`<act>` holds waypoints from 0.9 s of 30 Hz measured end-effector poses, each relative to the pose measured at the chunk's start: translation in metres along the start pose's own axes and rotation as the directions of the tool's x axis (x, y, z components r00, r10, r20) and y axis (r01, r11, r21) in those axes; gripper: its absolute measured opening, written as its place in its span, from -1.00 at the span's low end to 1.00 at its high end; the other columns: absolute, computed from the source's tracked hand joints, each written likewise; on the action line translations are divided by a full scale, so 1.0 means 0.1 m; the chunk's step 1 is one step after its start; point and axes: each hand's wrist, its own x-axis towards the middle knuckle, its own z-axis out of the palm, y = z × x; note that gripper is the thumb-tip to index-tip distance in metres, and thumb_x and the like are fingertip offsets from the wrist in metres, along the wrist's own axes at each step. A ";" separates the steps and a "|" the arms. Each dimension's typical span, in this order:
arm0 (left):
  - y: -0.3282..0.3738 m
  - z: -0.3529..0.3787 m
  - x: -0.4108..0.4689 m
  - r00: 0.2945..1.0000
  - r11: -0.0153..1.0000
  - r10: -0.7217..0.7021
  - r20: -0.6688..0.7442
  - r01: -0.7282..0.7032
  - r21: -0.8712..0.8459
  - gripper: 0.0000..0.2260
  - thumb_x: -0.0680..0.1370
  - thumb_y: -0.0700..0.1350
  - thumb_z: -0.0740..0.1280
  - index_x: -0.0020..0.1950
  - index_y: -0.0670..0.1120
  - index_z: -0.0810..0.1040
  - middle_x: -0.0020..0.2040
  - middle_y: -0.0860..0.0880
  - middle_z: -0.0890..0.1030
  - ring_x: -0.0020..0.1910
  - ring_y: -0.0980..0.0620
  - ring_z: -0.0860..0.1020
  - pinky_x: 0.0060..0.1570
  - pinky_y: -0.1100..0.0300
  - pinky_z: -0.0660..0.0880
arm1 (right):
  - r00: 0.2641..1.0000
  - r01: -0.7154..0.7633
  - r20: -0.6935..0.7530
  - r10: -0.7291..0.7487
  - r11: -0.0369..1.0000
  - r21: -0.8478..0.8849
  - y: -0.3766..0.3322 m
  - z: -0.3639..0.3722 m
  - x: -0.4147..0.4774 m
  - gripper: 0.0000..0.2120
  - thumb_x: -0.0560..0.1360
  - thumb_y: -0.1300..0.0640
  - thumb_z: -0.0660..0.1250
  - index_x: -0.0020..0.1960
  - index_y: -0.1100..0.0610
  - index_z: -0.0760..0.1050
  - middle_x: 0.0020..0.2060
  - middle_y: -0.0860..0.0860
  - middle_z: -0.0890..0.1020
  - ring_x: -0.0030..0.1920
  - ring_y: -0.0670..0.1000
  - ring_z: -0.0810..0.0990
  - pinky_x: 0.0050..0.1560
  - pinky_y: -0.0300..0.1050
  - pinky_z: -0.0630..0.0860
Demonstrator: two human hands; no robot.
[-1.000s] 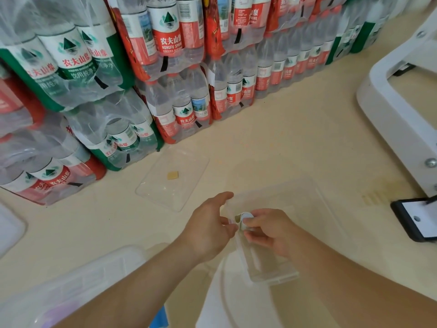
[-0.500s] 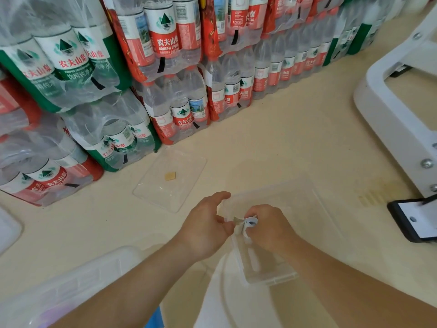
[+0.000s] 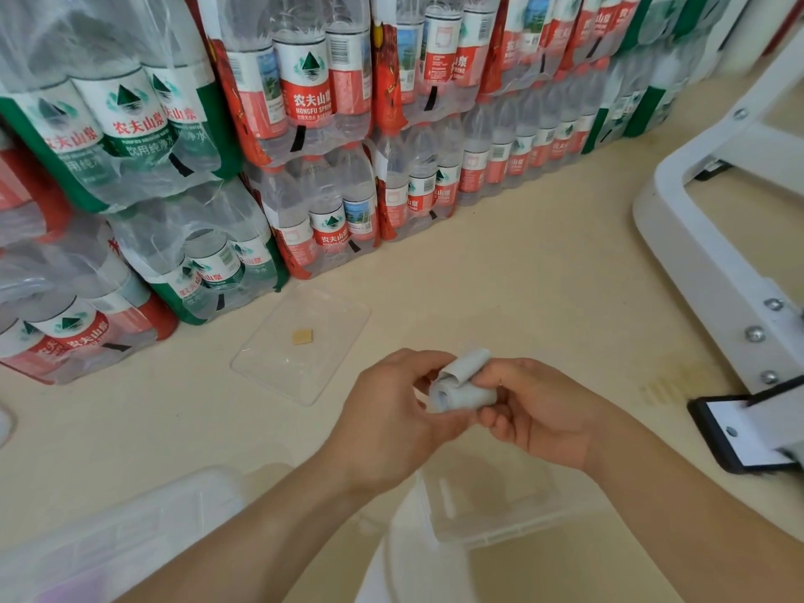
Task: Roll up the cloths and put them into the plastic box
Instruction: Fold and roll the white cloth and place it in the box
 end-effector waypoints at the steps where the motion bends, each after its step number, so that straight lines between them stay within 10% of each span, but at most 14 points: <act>1: 0.00 0.00 -0.01 0.998 0.997 0.059 -0.027 -0.057 0.049 -0.72 0.39 0.03 0.46 0.10 0.16 0.59 -0.06 0.13 0.60 -0.06 0.18 0.53 -0.07 0.26 0.52 | 1.000 -0.020 -0.002 0.020 1.000 0.016 0.01 0.03 0.00 -0.81 0.50 0.23 0.25 0.01 0.26 0.60 -0.34 0.08 0.55 -0.47 -0.10 0.47 -0.51 -0.34 0.40; 7: 0.02 -0.14 0.02 0.978 0.910 0.187 0.094 -0.209 0.357 -0.80 0.50 0.07 0.24 -0.21 -0.03 0.47 -0.33 0.04 0.45 -0.28 0.07 0.41 -0.31 0.23 0.35 | 0.998 0.010 0.056 0.008 0.953 -0.304 -0.10 0.05 -0.13 -0.80 0.51 0.17 0.32 0.12 0.09 0.59 -0.05 0.03 0.66 -0.08 -0.03 0.59 -0.15 -0.16 0.44; 12: 0.07 -0.15 0.14 0.983 0.835 0.099 0.154 -0.166 0.525 -0.82 0.52 0.04 0.25 0.03 -0.02 0.50 -0.18 0.03 0.58 -0.18 -0.02 0.55 -0.27 0.20 0.35 | 0.926 0.296 0.161 -0.341 0.392 -0.871 -0.30 0.27 -0.19 -0.52 0.30 0.26 0.50 0.14 -0.09 0.51 0.01 -0.12 0.58 -0.18 -0.04 0.54 -0.07 -0.14 0.54; 20: 0.07 -0.09 0.06 0.993 0.970 -0.099 -0.067 0.111 0.214 -0.63 0.37 0.04 0.48 -0.07 0.01 0.31 -0.24 0.03 0.61 -0.29 0.06 0.57 -0.33 0.22 0.46 | 0.844 0.353 0.239 -0.481 0.160 -0.922 -0.07 0.33 -0.05 -0.49 0.34 0.23 0.46 0.17 -0.06 0.32 -0.16 0.01 0.49 -0.20 0.01 0.51 -0.10 0.04 0.54; 27: -0.09 -0.06 0.03 0.944 0.922 -0.328 0.041 0.329 -0.202 -0.93 0.41 -0.12 0.49 -0.24 -0.03 0.63 -0.23 -0.10 0.71 -0.20 -0.14 0.66 -0.11 0.01 0.56 | 0.833 0.313 0.186 -0.521 0.167 -0.935 0.02 0.26 -0.03 -0.81 0.35 0.05 0.51 -0.05 -0.02 0.60 -0.15 -0.10 0.50 -0.20 -0.09 0.54 -0.12 -0.18 0.50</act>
